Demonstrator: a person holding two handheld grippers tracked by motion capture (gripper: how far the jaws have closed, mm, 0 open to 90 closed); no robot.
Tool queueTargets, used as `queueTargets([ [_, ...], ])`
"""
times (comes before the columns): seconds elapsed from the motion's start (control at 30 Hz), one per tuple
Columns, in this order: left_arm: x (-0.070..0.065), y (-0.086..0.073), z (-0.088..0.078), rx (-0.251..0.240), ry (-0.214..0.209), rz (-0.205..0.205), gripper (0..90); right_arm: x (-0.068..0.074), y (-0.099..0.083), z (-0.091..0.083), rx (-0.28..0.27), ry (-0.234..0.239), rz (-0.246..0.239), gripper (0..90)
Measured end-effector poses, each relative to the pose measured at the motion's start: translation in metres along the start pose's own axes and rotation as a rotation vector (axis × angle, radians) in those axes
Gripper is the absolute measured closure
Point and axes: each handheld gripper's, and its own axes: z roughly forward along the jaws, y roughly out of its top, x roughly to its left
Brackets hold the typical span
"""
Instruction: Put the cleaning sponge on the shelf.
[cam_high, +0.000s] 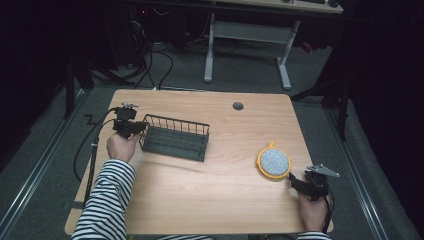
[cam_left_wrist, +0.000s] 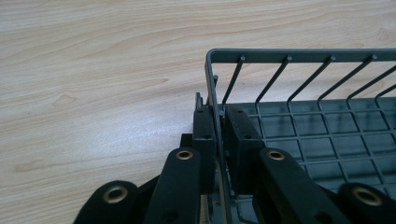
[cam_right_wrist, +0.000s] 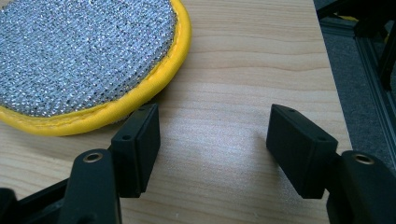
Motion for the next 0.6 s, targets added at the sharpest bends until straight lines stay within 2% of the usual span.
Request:
queueTargets([
  [0.23,-0.008,-0.003,-0.001,-0.007,-0.003,0.024,84.4,0.0,0.0,0.0,0.0,0.0,-0.002,35.2],
  [0.6,-0.024,-0.004,0.001,-0.012,-0.04,0.047,85.7,0.0,0.0,0.0,0.0,0.0,-0.002,35.2],
])
